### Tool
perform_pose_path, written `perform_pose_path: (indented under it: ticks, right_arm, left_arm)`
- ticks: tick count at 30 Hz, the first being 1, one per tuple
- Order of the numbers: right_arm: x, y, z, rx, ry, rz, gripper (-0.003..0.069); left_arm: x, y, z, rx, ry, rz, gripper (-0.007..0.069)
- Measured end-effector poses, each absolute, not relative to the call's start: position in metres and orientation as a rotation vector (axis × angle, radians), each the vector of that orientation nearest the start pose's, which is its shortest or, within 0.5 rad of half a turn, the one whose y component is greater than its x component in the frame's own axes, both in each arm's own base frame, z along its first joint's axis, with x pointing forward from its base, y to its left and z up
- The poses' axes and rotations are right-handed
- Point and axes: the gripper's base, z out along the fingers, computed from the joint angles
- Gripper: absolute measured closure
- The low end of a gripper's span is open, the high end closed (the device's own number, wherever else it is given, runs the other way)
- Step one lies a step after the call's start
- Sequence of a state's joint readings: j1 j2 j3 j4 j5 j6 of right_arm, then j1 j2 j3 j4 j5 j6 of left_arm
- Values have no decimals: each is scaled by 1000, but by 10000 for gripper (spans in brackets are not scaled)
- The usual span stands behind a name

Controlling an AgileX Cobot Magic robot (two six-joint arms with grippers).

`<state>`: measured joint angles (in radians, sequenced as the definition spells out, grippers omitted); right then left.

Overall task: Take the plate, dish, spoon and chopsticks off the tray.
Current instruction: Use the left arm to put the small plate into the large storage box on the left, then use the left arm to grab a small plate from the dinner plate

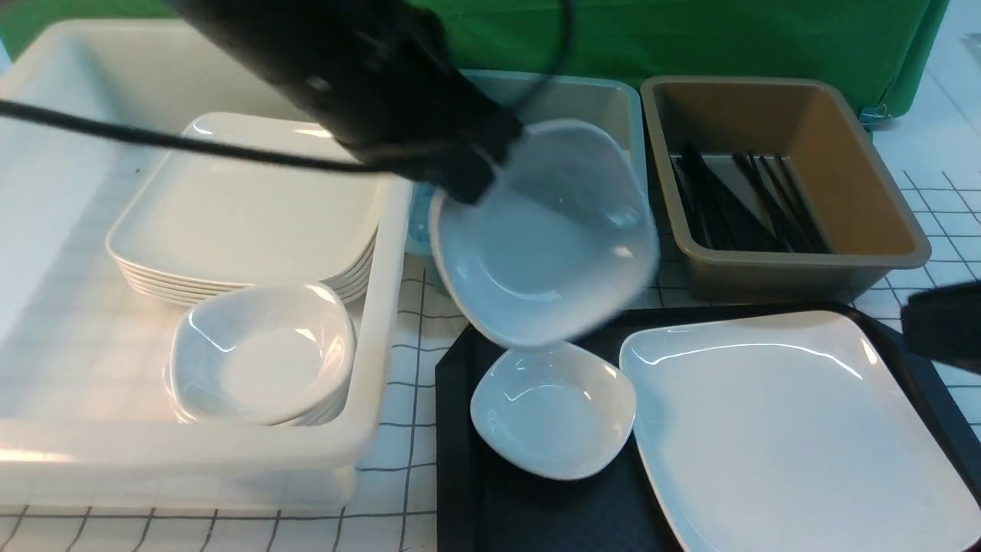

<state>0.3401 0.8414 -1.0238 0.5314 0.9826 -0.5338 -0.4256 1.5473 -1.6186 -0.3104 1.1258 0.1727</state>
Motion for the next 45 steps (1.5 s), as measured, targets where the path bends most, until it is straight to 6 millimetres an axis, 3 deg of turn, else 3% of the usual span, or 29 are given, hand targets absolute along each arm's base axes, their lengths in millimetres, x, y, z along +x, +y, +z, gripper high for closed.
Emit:
perform_pose_path:
  ticks: [2,6,7,10,11,14,20,25,32,35,37,41,43,45]
  right_arm:
    - [138,98,407,-931,2014,623,648]
    - [157,123,413,-1052,1996,678,650]
    - [161,135,414,-1108,1983,697,650]
    - [168,163,414,-1226,1952,708,650]
    - [168,165,414,-1235,1951,702,650]
    - [175,197,415,-1325,1912,674,651]
    - [190,237,412,-1367,1888,646,651]
    - [199,248,410,-1382,1920,649,651]
    - [199,248,412,-1361,1932,658,651]
    - [199,248,412,-1357,1937,658,651]
    - [200,248,412,-1360,1938,652,651]
    - [201,242,409,-1369,1978,561,651]
    - [205,234,409,-1339,2025,485,651]
    - [212,215,410,-1288,2095,328,651]
  left_arm:
    - [292,-104,410,473,2440,-518,593]
    - [281,-45,405,226,2436,-549,593]
    - [275,-28,394,145,2450,-560,593]
    - [261,2,369,-66,2461,-582,593]
    - [260,4,364,-87,2468,-585,593]
    - [248,22,329,-307,2468,-613,593]
    - [236,23,285,-430,2541,-647,591]
    - [238,25,283,-459,2510,-617,545]
    - [233,24,282,-429,2559,-619,333]
    - [230,24,282,-394,2602,-596,208]
    - [229,25,285,-364,2625,-578,182]
    - [230,29,311,-303,2646,-494,181]
    - [230,26,329,-264,2606,-471,230]
    - [230,8,351,-156,2527,-494,347]
